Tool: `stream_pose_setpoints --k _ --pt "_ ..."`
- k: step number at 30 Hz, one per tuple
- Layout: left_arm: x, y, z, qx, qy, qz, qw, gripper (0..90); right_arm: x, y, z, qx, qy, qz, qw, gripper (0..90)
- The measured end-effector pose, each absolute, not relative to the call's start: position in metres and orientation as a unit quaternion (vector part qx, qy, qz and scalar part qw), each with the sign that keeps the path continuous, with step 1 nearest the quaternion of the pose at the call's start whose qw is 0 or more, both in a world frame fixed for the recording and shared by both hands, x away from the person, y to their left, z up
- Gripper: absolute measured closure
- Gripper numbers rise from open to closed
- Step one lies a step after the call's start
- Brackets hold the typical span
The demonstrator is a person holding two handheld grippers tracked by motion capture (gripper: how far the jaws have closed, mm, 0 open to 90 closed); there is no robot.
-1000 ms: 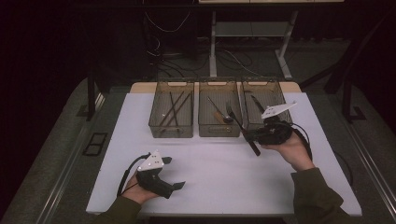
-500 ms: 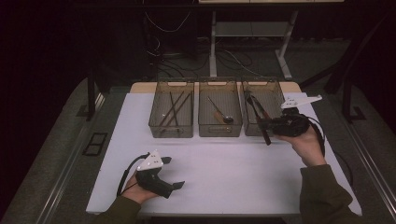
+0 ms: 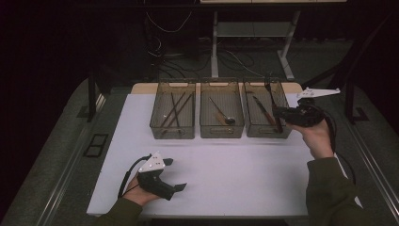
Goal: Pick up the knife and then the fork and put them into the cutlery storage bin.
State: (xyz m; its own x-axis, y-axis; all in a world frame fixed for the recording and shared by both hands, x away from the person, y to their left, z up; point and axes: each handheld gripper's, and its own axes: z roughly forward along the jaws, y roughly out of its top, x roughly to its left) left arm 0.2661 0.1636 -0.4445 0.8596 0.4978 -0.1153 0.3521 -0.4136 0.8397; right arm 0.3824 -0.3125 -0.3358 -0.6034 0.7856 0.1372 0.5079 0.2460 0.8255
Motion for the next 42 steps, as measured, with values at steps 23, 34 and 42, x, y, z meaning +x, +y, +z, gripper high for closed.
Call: stream_pose_setpoints --k 23,34,42 --pt "0.266 0.164 -0.444 0.835 0.256 0.075 0.482 0.0 0.451 -0.305 -0.363 0.501 0.772 0.352 0.171 77.6" --pt "0.265 0.164 -0.444 0.835 0.255 0.074 0.482 0.0 0.460 -0.286 -0.381 0.496 0.798 0.304 0.156 77.5" --pt "0.265 0.164 -0.444 0.835 0.256 0.074 0.482 0.0 0.462 -0.284 -0.387 0.502 0.808 0.270 0.148 77.2"
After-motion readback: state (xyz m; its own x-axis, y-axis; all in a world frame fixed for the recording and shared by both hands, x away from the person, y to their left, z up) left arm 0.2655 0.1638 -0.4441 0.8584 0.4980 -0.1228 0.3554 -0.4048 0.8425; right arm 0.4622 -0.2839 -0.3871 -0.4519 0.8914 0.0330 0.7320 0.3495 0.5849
